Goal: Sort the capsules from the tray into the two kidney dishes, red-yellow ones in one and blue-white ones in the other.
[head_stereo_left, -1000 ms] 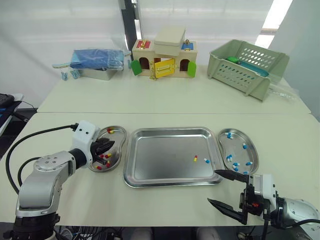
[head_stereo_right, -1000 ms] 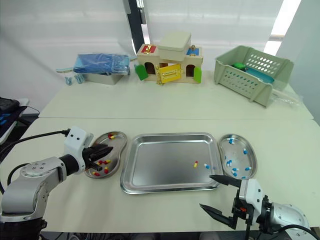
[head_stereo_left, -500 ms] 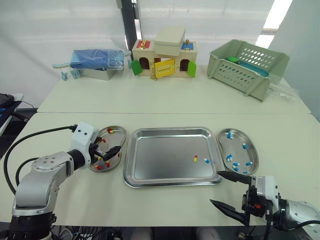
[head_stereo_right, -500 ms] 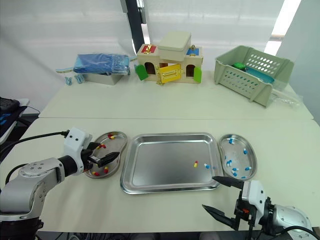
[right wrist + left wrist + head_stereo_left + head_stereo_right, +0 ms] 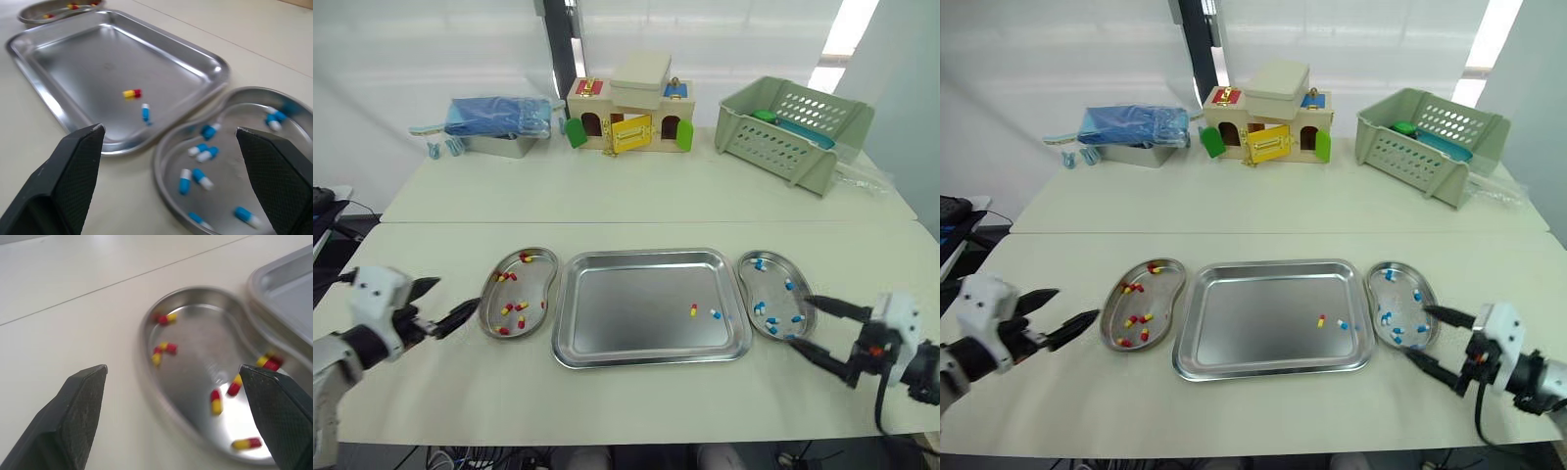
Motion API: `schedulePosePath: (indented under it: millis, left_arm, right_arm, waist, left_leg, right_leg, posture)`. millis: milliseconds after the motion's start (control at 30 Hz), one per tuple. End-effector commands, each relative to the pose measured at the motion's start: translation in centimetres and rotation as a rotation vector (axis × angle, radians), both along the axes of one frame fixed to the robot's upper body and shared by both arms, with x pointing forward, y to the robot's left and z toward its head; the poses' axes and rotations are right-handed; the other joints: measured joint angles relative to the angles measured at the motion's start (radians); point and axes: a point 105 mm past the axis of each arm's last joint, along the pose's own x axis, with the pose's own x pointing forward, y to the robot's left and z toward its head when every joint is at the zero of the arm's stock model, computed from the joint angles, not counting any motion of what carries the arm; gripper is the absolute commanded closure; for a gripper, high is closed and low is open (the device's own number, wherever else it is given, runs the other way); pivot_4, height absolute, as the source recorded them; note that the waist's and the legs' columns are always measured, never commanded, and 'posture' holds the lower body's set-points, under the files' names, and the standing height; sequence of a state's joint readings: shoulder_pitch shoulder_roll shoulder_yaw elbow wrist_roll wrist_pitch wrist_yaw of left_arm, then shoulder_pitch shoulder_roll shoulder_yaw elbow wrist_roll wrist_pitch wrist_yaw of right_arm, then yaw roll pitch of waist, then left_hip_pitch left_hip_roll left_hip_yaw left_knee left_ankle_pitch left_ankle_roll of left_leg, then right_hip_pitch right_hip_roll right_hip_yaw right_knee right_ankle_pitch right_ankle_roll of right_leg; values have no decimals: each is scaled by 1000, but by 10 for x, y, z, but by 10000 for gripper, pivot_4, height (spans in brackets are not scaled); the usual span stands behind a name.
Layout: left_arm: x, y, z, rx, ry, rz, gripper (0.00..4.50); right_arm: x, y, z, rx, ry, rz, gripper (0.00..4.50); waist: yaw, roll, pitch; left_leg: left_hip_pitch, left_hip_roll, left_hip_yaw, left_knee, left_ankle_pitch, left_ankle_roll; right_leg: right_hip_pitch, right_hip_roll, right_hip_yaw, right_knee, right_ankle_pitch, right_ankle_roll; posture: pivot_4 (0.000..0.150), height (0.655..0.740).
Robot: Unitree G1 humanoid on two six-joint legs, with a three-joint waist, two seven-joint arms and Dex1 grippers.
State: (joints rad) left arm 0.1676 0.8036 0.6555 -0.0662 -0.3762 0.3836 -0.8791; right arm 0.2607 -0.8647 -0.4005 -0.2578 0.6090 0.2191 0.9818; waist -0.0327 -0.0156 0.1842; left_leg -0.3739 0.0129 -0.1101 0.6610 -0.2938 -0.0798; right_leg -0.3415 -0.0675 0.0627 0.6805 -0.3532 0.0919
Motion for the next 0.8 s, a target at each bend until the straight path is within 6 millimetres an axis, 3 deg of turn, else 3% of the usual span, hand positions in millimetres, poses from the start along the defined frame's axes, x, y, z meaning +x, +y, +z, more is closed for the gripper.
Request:
schedulePosePath:
  millis: [33,200,367,667,800]
  left_arm:
    - [-23,43,11,91,-20,123,323]
    - [-43,74,3,129,12,217,323]
    - [-47,82,3,137,0,246,323]
    - [-45,76,1,120,-13,233,323]
    - [-39,47,6,27,-81,108,323]
  right_arm:
    - [10,-41,12,-50,-2,-126,0]
    - [20,-76,10,-75,28,-208,0]
    - [29,-98,7,-91,31,-256,0]
    - [35,-100,7,-91,29,-246,0]
    - [36,-100,5,-96,34,-240,0]
  waist:
    - [0,0,0]
    - [2,0,0]
    - [-1,0,0]
    - [-8,0,0]
    - [-9,0,0]
  left_leg:
    - [0,0,0,0,0,0]
    - [0,0,1,0,0,0]
    - [0,0,1,0,0,0]
    - [0,0,1,-1,0,0]
    - [0,0,2,0,0,0]
  right_leg:
    - [0,0,0,0,0,0]
    - [0,0,0,0,0,0]
    - [0,0,0,0,0,0]
    - [-1,0,0,1,0,0]
    - [-1,-1,0,0,0,0]
  posture:
    - [1500,7400]
    - [1500,7400]
    - [1500,7400]
    - [1500,7400]
    - [1500,7400]
